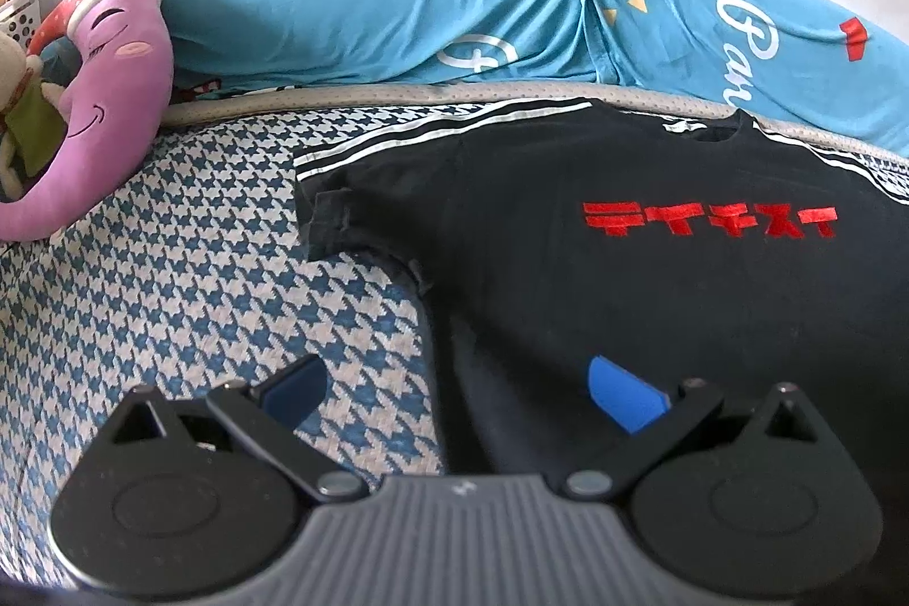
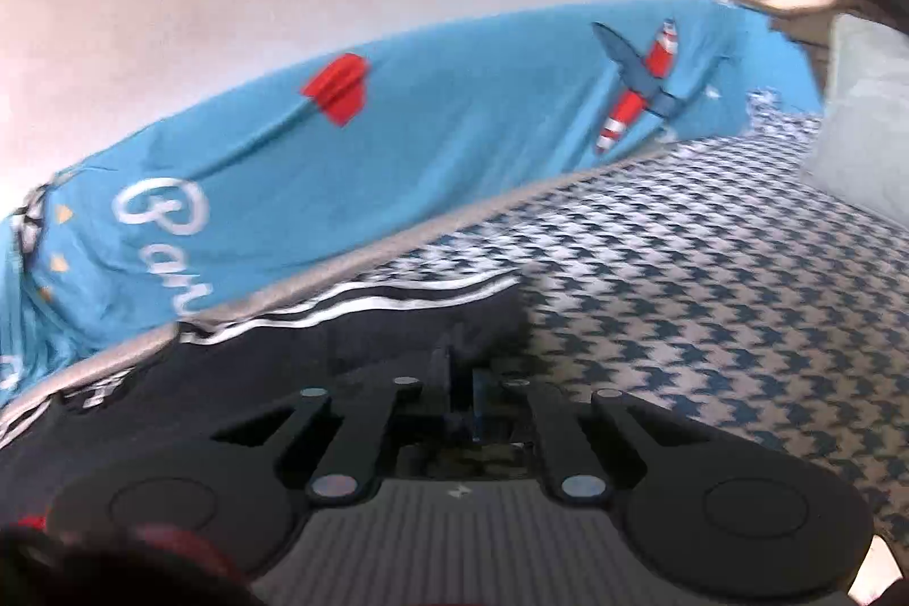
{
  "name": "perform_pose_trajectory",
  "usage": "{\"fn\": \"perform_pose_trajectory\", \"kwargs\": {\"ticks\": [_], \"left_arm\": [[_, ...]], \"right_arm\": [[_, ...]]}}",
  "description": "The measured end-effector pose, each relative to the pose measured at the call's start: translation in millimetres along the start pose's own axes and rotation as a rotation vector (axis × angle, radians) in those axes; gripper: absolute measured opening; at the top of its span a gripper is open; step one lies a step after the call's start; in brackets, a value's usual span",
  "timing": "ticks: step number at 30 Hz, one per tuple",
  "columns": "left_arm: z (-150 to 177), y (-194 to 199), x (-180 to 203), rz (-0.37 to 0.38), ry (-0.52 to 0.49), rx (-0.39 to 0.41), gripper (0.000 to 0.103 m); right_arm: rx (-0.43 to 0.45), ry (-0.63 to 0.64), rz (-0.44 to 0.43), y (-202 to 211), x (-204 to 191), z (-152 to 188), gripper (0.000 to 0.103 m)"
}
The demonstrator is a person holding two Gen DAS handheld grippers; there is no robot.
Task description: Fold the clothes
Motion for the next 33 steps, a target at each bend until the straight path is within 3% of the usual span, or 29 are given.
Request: {"fn": "perform_pose_trajectory", "kwargs": {"ticks": [3,8,14,20,28,33], "left_arm": [[0,0,0,-0.003,0.001,0.003,0.103],[0,0,-4,-0.026,0.009,0.004,0.103],[1,-1,-6,-0.053,0.016,0.003,0.103],[0,-3,-1,-0.055,0.014,0.001,0.103],[0,-8,9,-0.044,0.0,-0.008,0.103],[2,-15,12,-0.042,-0.005,-0.022,0.103]], "right_arm": [[-0.035,-0.058,0.021,-4,8,-2,0.017],[0.0,-0.046,0.075,9,11,-8,0.019],[-0.018,0.051,-0.035,34,-17,-2,0.021],[-0.116,0.108,-0.175,54,-47,24,0.027],[-0.26,0.115,-0.296,81,-68,55,0.029],[-0.294,0.141,-0.371,109,-81,70,0.04]]}}
Point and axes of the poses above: each gripper's, at about its wrist camera, not at the fingertips, and y roughly against the way its jaws point, x to its right, z to its underside, the point moved 5 cm from there along -y, roughly the way its jaws point, and after that the axes turned 10 degrees about -y, right-handed, at the moved point
